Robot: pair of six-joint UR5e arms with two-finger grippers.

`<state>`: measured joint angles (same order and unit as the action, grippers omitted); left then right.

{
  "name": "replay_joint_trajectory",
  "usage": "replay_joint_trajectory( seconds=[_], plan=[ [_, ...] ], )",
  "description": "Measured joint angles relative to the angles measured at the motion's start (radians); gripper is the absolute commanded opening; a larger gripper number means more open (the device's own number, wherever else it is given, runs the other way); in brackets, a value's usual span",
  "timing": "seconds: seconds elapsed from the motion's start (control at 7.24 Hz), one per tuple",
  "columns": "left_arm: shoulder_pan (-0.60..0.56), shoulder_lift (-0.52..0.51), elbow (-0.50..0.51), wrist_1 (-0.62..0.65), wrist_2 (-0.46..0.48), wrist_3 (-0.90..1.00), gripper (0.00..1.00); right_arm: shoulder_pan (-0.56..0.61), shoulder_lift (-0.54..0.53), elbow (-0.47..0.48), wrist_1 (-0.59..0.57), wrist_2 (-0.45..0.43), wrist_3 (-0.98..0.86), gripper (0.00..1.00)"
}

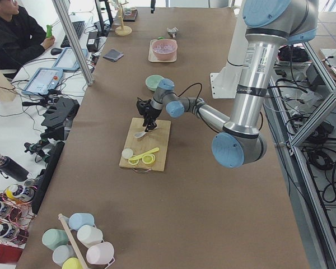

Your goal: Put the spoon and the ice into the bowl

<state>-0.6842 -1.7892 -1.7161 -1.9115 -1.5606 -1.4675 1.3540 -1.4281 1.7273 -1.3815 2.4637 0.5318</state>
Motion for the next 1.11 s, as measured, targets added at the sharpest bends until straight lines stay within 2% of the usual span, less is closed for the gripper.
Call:
replay_joint_trajectory(
  seconds=[0.55, 0.69, 0.83, 0.97, 1.11],
  plan=[
    [0.001, 0.007, 0.004, 0.000, 0.001, -0.002, 0.53, -0.008, 0.000, -0.005, -0.001, -0.003, -0.001, 1.00],
    [0.001, 0.007, 0.007, 0.000, 0.001, -0.002, 0.47, -0.008, -0.001, -0.006, -0.001, -0.003, -0.001, 1.00],
    [0.001, 0.006, 0.012, 0.000, 0.001, -0.002, 0.30, -0.009, -0.002, -0.005, -0.001, -0.003, -0.001, 1.00],
    [0.002, 0.006, 0.014, 0.000, 0.001, -0.002, 0.27, -0.009, -0.003, -0.004, -0.001, -0.003, -0.001, 1.00],
    [0.004, 0.005, 0.017, 0.000, 0.001, -0.004, 0.18, -0.009, -0.005, 0.001, -0.001, -0.003, 0.004, 1.00]
  ],
)
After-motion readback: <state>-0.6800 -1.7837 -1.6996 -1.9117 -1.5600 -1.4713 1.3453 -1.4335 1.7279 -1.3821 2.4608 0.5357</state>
